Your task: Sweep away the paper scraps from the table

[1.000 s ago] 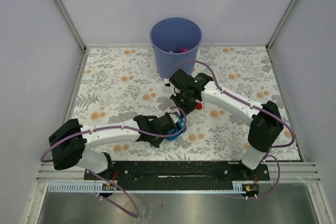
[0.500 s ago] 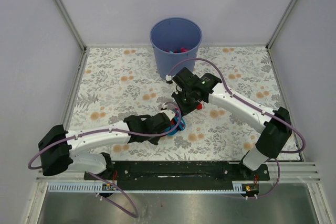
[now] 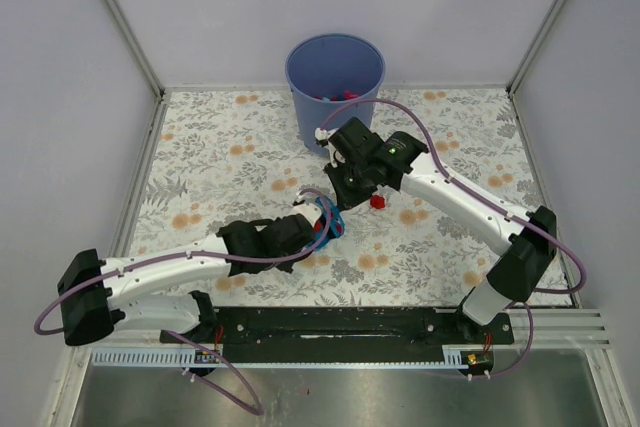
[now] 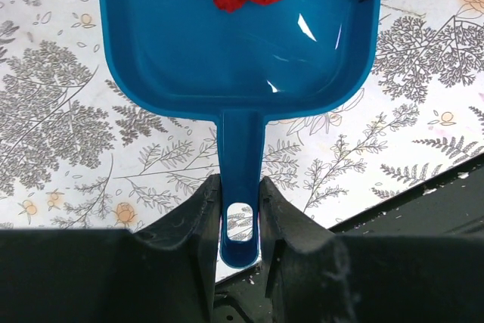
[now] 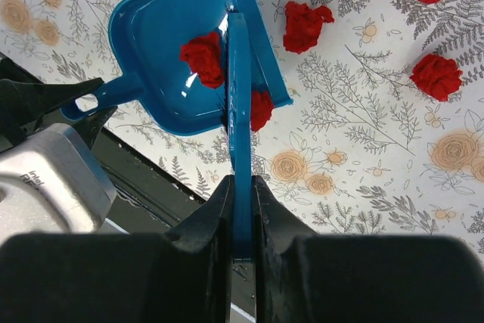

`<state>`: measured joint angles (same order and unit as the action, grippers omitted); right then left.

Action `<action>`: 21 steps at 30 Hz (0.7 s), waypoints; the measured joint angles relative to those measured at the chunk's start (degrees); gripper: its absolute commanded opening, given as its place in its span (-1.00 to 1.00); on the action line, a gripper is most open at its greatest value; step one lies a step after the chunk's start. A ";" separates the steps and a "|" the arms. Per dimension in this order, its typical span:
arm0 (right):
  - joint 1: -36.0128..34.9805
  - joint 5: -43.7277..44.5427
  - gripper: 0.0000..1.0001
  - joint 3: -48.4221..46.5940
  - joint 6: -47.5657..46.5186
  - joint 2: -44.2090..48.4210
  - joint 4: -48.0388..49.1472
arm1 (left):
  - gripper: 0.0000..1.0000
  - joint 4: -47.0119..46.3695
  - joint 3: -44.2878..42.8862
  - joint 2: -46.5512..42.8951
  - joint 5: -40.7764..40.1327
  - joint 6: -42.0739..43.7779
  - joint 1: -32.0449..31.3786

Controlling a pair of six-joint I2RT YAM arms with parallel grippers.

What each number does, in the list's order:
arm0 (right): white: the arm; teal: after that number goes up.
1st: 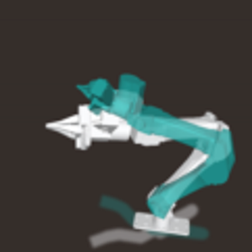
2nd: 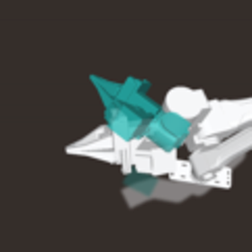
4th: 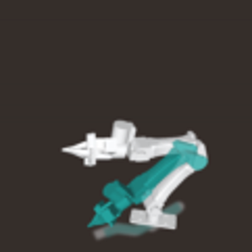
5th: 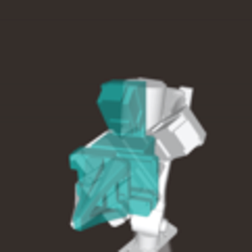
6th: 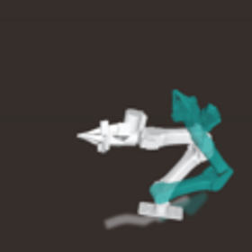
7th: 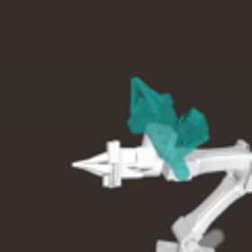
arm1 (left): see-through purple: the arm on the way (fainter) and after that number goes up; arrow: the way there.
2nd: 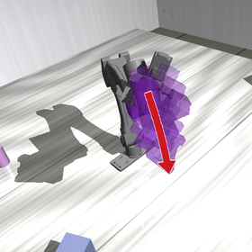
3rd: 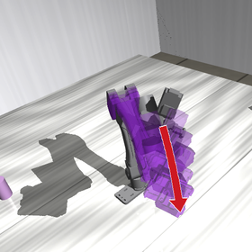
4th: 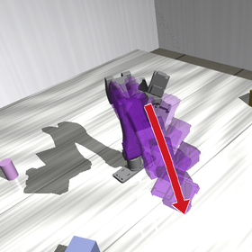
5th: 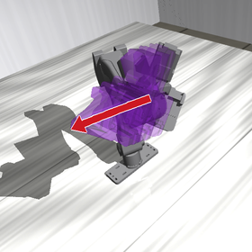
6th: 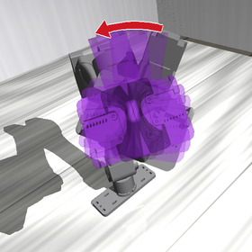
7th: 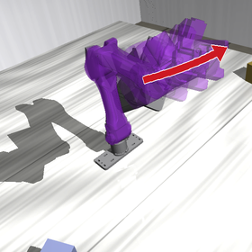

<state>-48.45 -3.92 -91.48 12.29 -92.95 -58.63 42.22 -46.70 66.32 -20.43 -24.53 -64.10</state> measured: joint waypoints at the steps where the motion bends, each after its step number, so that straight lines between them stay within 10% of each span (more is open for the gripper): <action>1: 0.00 0.00 -1.00 -0.28 0.17 0.00 0.07 | -1.00 0.15 0.00 -0.28 -0.20 0.00 0.00; 21: 0.09 7.93 -1.00 -2.78 1.36 -0.50 -3.76 | -1.00 3.28 -0.02 -5.16 -3.72 -0.57 0.00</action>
<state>-48.36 4.01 -94.26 13.65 -93.45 -62.39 45.50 -46.72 61.17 -24.14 -25.10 -64.10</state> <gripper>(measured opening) 0.171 0.270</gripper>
